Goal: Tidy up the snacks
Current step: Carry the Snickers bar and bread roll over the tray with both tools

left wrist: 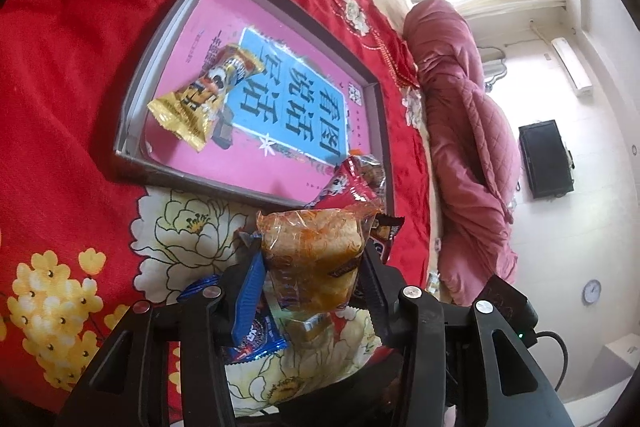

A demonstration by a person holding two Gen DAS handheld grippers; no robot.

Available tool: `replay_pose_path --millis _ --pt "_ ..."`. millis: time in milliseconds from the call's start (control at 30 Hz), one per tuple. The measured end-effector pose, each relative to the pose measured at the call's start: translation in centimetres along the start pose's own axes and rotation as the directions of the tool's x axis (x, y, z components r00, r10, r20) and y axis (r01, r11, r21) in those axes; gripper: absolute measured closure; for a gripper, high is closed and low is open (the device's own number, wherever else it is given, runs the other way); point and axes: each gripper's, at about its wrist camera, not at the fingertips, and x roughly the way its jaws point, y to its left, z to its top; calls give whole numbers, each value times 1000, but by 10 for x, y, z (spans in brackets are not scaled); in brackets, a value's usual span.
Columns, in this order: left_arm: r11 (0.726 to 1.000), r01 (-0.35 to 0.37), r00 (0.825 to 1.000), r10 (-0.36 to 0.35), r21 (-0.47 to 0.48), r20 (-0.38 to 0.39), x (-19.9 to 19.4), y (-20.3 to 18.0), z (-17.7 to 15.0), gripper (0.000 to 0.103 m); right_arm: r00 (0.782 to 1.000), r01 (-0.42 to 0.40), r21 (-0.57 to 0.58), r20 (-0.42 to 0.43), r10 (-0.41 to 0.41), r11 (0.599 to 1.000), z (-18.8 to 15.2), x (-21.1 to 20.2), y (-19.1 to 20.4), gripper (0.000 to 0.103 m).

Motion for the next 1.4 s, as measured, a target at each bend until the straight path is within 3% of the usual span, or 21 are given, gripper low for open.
replay_pose_path --millis 767,1067,1400 --pt "1000 -20 988 16 23 155 -37 -27 34 55 991 -41 47 126 35 998 23 -19 -18 86" --pt "982 -163 965 139 91 224 -31 -41 50 55 986 -29 65 165 18 997 37 -21 -30 86" --pt "956 -270 949 243 115 201 -5 -37 51 55 983 -1 69 185 -12 998 45 -20 -37 86"
